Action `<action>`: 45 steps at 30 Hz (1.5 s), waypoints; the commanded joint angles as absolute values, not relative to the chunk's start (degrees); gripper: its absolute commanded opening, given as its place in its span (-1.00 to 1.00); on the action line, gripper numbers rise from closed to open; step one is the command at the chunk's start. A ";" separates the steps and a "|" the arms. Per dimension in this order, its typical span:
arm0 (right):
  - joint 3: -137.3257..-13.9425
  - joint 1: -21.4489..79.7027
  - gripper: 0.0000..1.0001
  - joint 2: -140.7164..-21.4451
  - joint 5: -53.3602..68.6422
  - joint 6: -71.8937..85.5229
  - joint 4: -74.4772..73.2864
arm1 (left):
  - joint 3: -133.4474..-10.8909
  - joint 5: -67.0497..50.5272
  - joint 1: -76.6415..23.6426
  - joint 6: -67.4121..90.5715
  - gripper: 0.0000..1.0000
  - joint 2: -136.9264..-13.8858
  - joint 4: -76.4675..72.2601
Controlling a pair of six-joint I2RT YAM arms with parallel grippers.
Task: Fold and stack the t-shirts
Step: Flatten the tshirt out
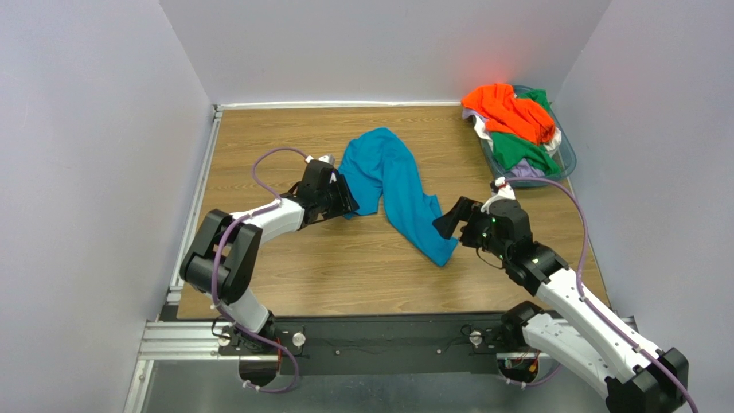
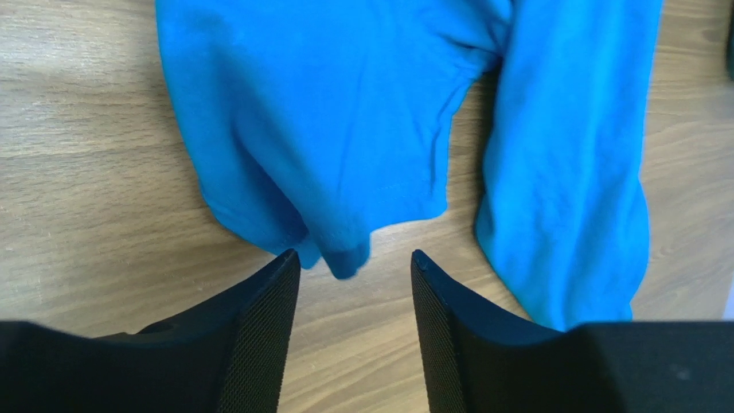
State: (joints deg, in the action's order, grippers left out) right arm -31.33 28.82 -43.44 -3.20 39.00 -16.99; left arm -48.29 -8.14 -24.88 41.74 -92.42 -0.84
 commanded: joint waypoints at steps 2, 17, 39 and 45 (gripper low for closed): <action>-30.58 29.09 1.00 -46.75 -0.26 41.22 -22.05 | -49.75 -7.29 -25.22 41.22 0.07 -95.88 -2.29; -27.95 29.18 0.94 -53.34 1.93 42.45 -29.09 | -51.24 -1.94 -25.14 38.59 -1.00 -97.30 -2.29; -31.72 32.52 -0.70 -64.79 0.27 41.31 -14.59 | -45.34 4.22 -24.17 38.06 -1.00 -80.69 -0.09; -38.39 32.43 -0.88 -59.16 -4.65 39.64 -17.75 | -48.25 7.64 -23.64 37.79 -1.00 -72.52 2.98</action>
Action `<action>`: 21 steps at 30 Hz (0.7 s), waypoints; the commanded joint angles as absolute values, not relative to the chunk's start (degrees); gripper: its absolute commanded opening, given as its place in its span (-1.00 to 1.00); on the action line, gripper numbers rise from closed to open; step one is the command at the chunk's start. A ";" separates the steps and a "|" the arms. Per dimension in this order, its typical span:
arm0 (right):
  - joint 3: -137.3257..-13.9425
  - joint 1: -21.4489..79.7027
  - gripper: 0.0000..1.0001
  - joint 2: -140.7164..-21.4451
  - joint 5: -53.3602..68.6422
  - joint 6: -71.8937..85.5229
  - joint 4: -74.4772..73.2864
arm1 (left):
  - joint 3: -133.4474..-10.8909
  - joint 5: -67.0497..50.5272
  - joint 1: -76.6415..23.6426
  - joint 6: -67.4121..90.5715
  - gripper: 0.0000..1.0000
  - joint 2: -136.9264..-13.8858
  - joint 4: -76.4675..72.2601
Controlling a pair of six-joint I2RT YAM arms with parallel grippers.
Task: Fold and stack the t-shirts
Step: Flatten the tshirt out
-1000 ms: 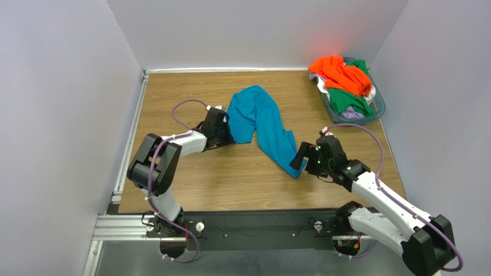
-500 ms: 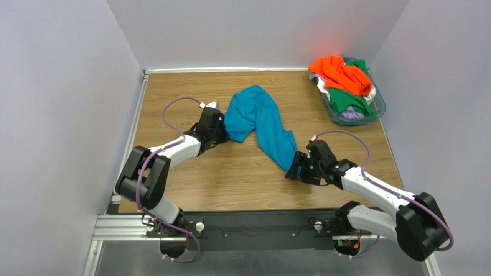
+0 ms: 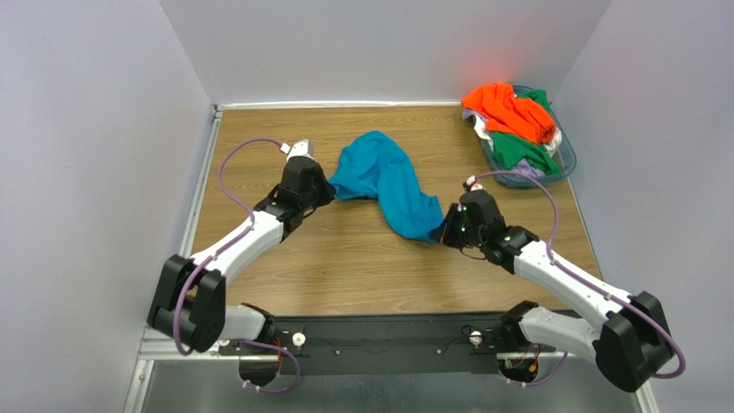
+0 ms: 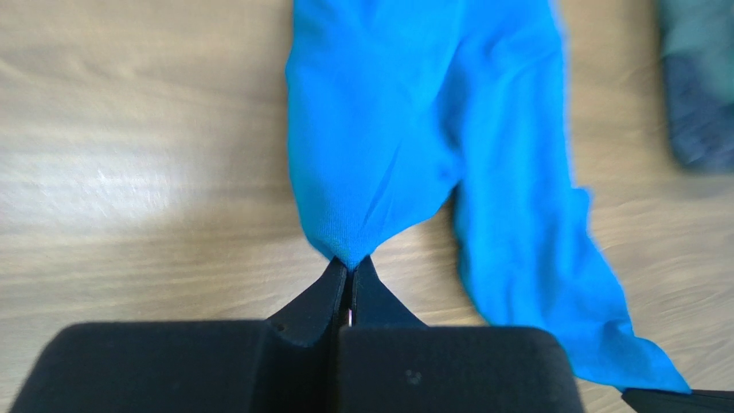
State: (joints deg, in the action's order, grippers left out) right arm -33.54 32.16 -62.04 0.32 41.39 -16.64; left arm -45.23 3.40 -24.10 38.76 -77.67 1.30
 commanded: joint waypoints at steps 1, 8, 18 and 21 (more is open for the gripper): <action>-39.37 32.43 -0.88 -57.76 -5.70 39.46 -18.80 | -49.04 8.17 -23.56 37.79 -1.00 -70.25 3.51; -50.88 32.43 -0.89 -54.32 -11.24 36.22 -23.55 | -53.96 15.80 -22.50 38.06 -1.00 -60.31 9.75; -66.52 32.52 -0.89 -52.39 -11.08 32.70 -30.05 | -64.85 24.17 -22.24 36.91 -1.00 -46.51 14.68; -70.99 32.52 -0.90 -51.68 -9.06 31.56 -31.64 | -65.91 23.21 -22.24 35.43 -1.00 -43.52 11.62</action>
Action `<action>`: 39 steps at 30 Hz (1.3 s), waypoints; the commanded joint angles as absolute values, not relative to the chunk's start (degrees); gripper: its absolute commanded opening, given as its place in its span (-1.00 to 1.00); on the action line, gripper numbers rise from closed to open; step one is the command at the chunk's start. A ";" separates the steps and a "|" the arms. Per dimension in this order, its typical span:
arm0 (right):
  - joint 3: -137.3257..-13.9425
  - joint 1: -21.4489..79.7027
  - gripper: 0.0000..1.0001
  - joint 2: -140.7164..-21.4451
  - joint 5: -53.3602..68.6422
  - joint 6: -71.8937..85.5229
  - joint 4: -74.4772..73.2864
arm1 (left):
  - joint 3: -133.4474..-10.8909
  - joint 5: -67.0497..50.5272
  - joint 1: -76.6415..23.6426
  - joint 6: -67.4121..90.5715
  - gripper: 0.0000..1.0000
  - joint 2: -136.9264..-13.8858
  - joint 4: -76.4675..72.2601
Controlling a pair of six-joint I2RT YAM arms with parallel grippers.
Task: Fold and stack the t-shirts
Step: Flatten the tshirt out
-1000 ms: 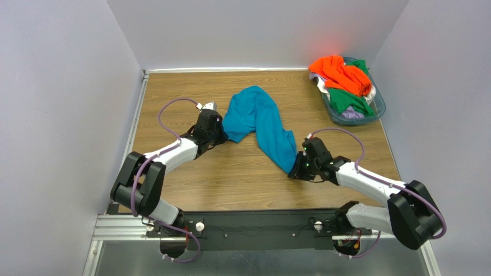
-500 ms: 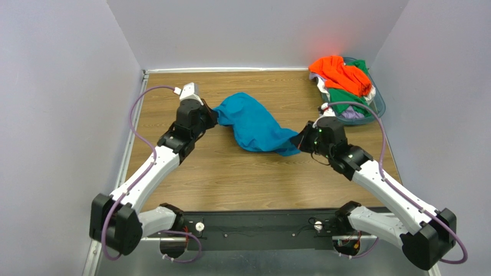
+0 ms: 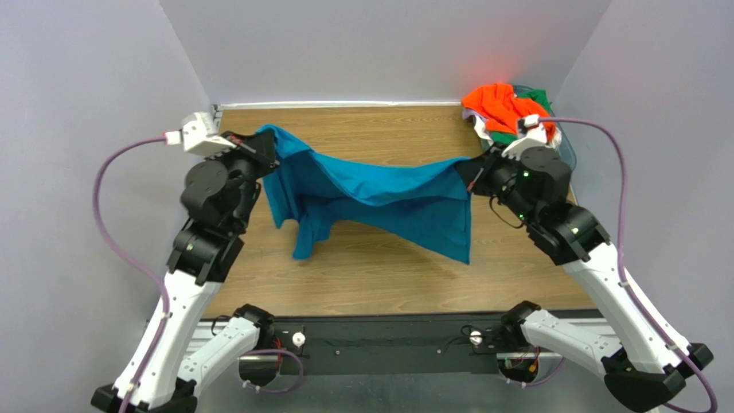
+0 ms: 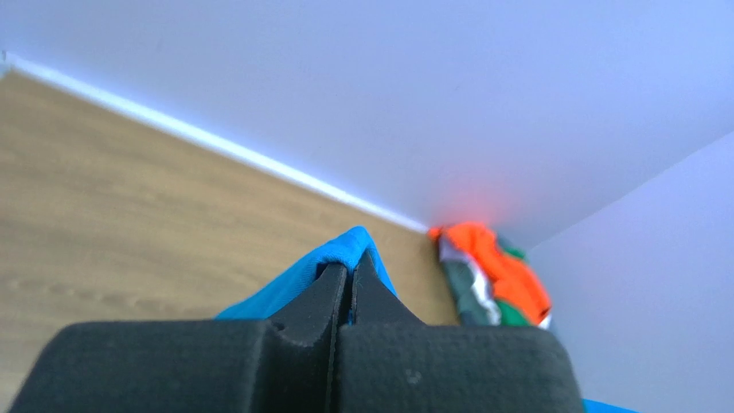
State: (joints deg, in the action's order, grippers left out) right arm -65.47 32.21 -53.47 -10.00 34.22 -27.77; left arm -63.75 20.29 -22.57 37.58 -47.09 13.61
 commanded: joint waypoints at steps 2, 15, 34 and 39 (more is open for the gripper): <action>-72.59 32.43 -0.91 -51.07 -5.38 30.41 -31.73 | -66.62 21.80 -22.24 34.72 -1.00 -40.97 9.94; -88.59 32.43 -0.97 -55.36 -1.84 24.96 -33.49 | -83.57 20.03 -22.24 27.77 -1.00 -43.76 7.30; -112.44 17.32 -0.99 -92.96 3.49 16.79 -28.74 | -106.63 8.37 -6.95 17.70 -1.00 -88.46 0.26; -129.68 16.00 -0.99 -104.83 8.34 14.33 -29.00 | -138.11 7.65 -6.33 14.60 -1.00 -102.99 11.65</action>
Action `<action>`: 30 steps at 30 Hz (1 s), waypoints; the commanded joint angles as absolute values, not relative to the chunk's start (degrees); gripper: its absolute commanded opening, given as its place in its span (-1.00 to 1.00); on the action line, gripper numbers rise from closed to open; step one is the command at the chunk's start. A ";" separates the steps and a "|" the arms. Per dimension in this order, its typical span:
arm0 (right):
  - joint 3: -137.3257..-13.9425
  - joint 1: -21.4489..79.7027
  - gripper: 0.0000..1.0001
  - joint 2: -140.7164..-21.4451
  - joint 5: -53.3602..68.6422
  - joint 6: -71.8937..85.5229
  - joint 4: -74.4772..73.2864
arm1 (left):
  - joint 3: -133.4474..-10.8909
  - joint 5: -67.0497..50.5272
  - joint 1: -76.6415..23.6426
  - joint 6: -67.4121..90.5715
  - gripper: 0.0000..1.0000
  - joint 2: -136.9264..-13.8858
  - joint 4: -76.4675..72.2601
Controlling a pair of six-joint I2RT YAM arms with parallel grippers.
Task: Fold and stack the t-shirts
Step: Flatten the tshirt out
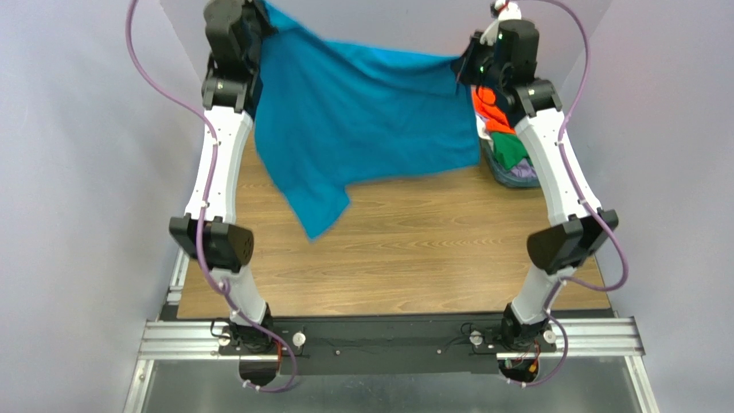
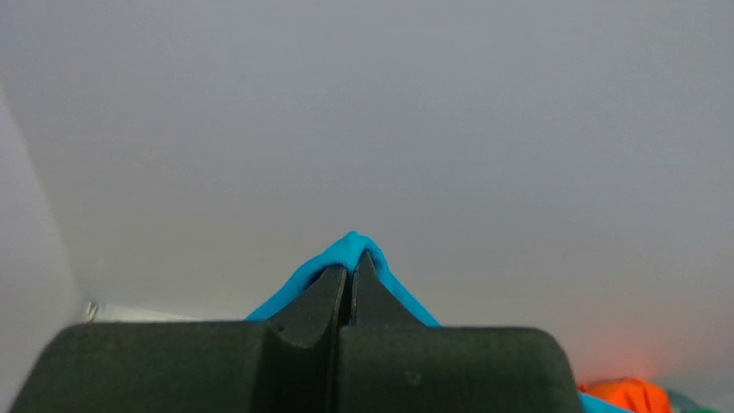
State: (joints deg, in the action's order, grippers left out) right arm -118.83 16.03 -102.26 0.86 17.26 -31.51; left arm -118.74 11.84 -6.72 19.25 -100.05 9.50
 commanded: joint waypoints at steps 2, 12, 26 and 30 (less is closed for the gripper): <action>-132.71 15.73 -0.99 -105.64 9.14 14.24 -29.00 | -147.64 7.64 -6.15 13.54 -1.00 -105.38 13.88; -105.41 15.12 -0.98 -93.35 11.86 13.54 -28.74 | -89.43 12.83 -6.06 21.16 -1.00 -73.67 2.46; -50.11 15.12 0.23 -70.94 10.12 21.00 -28.74 | -28.57 3.00 -6.77 46.84 0.70 -43.08 16.51; -46.85 15.12 1.00 -68.21 8.00 22.94 -29.71 | -30.93 2.99 -7.29 48.25 0.94 -39.21 22.06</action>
State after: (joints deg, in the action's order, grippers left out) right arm -48.18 15.35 -71.44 10.52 20.27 -30.06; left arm -27.88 5.10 -6.81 44.51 -43.18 18.85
